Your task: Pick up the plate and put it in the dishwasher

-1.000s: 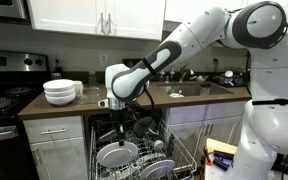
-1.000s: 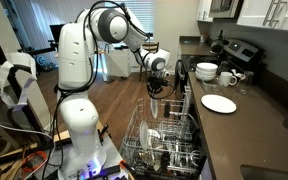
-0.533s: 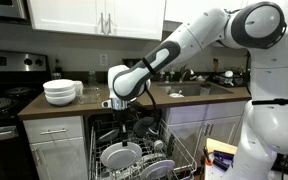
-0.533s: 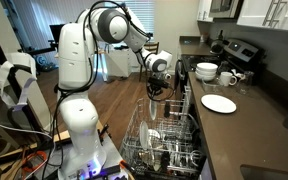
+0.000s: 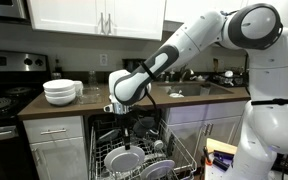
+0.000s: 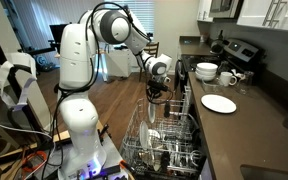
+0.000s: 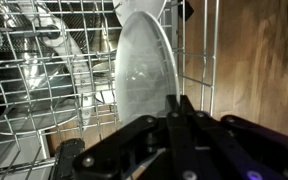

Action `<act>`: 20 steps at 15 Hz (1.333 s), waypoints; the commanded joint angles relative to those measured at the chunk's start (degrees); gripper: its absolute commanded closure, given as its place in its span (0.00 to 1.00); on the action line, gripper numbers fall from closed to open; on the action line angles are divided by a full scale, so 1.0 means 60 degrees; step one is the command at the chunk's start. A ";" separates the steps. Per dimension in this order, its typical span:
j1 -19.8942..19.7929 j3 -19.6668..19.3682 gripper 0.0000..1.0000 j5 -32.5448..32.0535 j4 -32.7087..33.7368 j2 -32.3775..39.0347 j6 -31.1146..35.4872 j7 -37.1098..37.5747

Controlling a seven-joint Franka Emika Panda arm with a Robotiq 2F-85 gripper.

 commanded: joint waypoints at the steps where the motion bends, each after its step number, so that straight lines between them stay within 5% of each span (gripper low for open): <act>1: -0.0074 0.0055 0.99 -0.0224 -0.0065 0.0030 0.0179 -0.0229; 20: -0.0433 -0.0084 0.99 -0.0281 0.0229 0.1147 0.0489 -0.0822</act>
